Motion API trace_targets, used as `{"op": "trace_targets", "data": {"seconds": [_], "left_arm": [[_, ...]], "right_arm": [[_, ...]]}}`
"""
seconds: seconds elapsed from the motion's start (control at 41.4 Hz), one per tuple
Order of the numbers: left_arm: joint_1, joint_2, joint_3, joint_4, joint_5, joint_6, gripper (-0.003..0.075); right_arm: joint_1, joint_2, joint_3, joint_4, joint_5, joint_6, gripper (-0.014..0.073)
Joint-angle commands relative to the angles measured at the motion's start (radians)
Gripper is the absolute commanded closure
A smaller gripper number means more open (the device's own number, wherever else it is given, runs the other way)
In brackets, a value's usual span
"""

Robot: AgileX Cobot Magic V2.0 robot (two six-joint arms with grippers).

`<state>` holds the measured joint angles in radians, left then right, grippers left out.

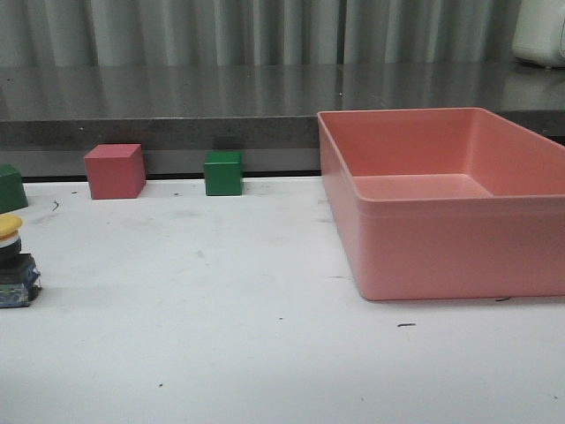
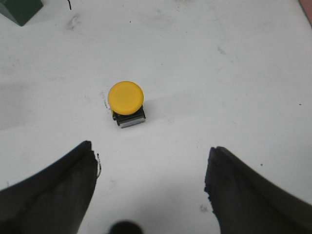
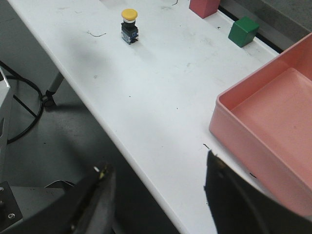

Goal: Place and stand button with both arms

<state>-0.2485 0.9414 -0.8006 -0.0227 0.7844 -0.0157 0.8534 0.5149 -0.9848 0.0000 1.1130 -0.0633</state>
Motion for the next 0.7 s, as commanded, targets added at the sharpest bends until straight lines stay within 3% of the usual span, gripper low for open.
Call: {"op": "trace_targets", "data": {"seconds": [0.0,0.242,0.677], "left_arm": [[0.002,-0.084,-0.058,0.011,0.073,0.002,0.0258],[0.002,-0.273,-0.059,0.012,0.284,0.004,0.0259],[0.002,-0.379,-0.059,0.012,0.277,0.004,0.026]], "right_arm": [[-0.005,0.009,-0.022,0.0,-0.066,-0.005,0.0158],[-0.005,0.009,-0.022,0.0,-0.066,-0.005,0.0158],[-0.005,0.009,-0.022,0.0,-0.066,-0.005,0.0158]]}}
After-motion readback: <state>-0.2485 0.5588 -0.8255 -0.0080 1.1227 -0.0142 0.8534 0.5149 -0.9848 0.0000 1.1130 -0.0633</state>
